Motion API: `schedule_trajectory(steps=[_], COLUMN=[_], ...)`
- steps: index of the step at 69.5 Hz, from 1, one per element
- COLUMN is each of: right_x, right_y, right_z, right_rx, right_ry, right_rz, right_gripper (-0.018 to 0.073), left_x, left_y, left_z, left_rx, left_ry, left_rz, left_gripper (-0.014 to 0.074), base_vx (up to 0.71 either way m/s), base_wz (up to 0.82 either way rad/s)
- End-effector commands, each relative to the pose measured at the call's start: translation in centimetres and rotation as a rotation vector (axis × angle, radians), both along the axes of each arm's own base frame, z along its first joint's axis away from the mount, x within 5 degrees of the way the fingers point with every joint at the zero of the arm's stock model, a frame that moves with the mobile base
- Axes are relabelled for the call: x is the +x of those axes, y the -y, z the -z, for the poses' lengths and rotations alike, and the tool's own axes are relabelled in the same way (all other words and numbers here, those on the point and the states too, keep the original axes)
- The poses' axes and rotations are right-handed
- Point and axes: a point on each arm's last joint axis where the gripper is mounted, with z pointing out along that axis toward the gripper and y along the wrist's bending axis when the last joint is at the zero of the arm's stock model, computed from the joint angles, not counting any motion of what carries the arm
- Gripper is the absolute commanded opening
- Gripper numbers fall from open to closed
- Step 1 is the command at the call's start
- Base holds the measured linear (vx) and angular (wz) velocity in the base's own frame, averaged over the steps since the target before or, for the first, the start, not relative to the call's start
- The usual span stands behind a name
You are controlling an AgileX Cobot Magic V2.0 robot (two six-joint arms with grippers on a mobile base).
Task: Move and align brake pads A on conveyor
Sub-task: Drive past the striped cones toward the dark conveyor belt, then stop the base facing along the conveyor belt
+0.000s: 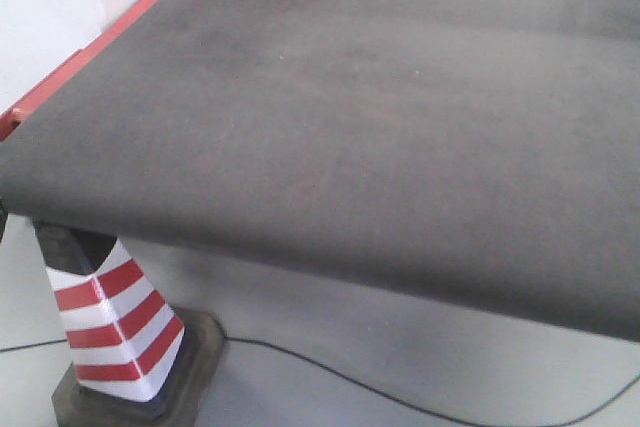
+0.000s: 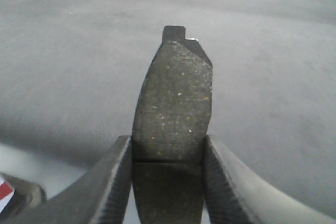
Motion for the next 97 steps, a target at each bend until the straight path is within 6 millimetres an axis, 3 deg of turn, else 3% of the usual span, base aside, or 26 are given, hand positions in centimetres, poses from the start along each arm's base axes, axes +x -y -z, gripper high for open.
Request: schedule_trajectory(steps=[1,29,57,97], right_x=[0.18,0.18,0.18,0.18], right_y=[0.06,0.06,0.06,0.06], right_z=[-1.85,-1.85,-1.85,-1.85], right_rx=[-0.008,-0.008,-0.008,-0.008], right_ry=[0.123,0.123,0.123,0.123], right_rz=[0.006,0.006,0.006,0.006], right_gripper=[0.0059,0.0059,0.0059,0.0059], left_x=[0.36,0.36,0.36,0.36], left_y=[0.03,0.03,0.03,0.03], left_z=[-1.64,-1.64,-1.64,-1.64], left_rx=[-0.03,-0.03,-0.03,-0.03], left_ry=[0.11,0.11,0.11,0.11], left_rz=[-0.009,-0.009,-0.009,-0.009], left_gripper=[0.0073,0.0073,0.0073,0.0073], base_vx=[0.29,0.29,0.23,0.08], base_wz=[0.01,-0.06,-0.42,-0.13])
